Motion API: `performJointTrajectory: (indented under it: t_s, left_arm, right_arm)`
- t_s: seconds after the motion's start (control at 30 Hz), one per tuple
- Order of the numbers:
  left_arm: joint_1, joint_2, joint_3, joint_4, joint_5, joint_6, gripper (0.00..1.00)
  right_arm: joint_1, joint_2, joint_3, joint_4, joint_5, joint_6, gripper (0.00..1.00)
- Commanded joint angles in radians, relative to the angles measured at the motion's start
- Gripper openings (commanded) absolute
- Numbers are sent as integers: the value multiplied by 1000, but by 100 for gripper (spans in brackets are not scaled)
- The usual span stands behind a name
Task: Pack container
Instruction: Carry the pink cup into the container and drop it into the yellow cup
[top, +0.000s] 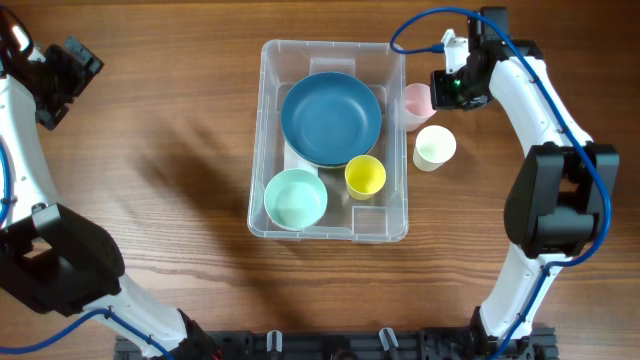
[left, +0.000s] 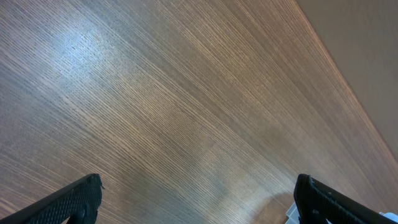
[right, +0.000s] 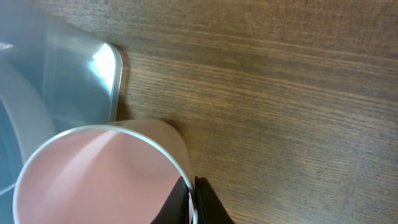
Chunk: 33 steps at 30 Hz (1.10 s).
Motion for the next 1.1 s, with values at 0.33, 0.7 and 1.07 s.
performJointTrajectory:
  t_s: [0.33, 0.7, 1.07]
  left_arm:
    - [2, -27, 19, 2, -3, -9, 100]
    - [2, -27, 19, 2, -3, -9, 100]
    - [2, -27, 19, 2, -3, -9, 100]
  right_arm:
    - [-12, -119, 228, -55, 332, -8, 4]
    - [221, -336, 290, -259, 179, -37, 4]
    - [375, -374, 218, -602, 177, 60, 4]
